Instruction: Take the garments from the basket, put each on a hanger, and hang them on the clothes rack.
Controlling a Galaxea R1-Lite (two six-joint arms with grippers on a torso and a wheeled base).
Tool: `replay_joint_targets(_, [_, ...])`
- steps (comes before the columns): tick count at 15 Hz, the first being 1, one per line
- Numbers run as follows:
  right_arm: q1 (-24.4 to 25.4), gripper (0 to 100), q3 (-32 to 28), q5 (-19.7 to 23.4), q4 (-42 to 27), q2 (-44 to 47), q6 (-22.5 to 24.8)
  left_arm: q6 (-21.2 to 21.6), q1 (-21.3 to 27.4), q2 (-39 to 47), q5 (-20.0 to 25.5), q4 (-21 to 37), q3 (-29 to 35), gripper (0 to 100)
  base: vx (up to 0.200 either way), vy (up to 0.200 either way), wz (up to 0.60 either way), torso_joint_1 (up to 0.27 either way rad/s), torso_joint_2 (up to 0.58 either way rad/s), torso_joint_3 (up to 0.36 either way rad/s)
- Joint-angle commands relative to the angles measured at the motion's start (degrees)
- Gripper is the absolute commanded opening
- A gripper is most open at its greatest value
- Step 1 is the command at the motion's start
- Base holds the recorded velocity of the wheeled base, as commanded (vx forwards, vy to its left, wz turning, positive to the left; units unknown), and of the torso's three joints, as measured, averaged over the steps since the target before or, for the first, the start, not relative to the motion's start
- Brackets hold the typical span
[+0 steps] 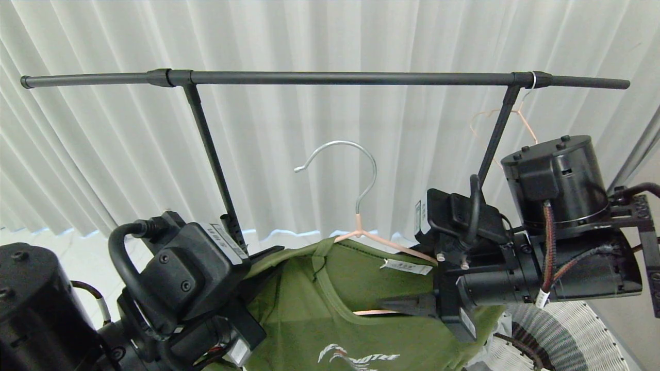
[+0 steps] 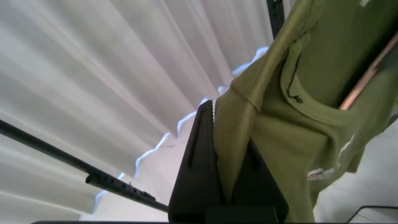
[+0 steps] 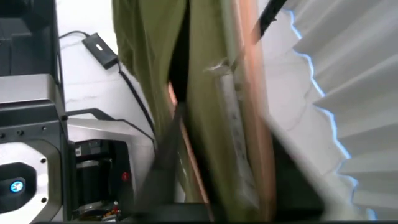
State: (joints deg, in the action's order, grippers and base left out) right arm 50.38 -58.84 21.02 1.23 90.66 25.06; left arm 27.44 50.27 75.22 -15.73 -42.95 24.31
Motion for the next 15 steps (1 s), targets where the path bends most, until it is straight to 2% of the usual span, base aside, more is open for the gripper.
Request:
replay_joint_targets(1, [-0.20, 0, 0.05, -0.27, 0.17, 0.48, 0.16, -0.02, 0.00, 0.02, -0.01, -0.12, -0.23, 0, 0.000, 0.000, 0.00, 0.000, 0.00, 0.000])
replay_joint_targets(7, [-0.99, 0, 0.13, -0.63, 1.93, 0.39, 0.78, 0.51, 0.00, 0.28, -0.01, -0.03, -0.31, 0, 0.000, 0.000, 0.00, 0.000, 0.00, 0.000])
replay_joint_targets(8, [-1.08, 0, 0.22, -0.63, 2.02, 0.13, 2.01, 0.51, 0.00, 0.55, -0.01, -0.12, -0.40, 100, 0.000, 0.000, 0.00, 0.000, 0.00, 0.000])
replay_joint_targets(11, [-1.78, 0, 0.66, -0.54, 2.02, -0.75, 6.40, 0.51, 0.00, 0.55, -0.01, -0.12, -0.58, 100, 0.000, 0.000, 0.00, 0.000, 0.00, 0.000])
replay_joint_targets(15, [-5.56, 0, 0.92, -0.54, 2.02, -2.42, 8.86, 0.42, 0.00, -0.16, -0.01, -0.29, -1.63, 100, 0.000, 0.000, 0.00, 0.000, 0.00, 0.000])
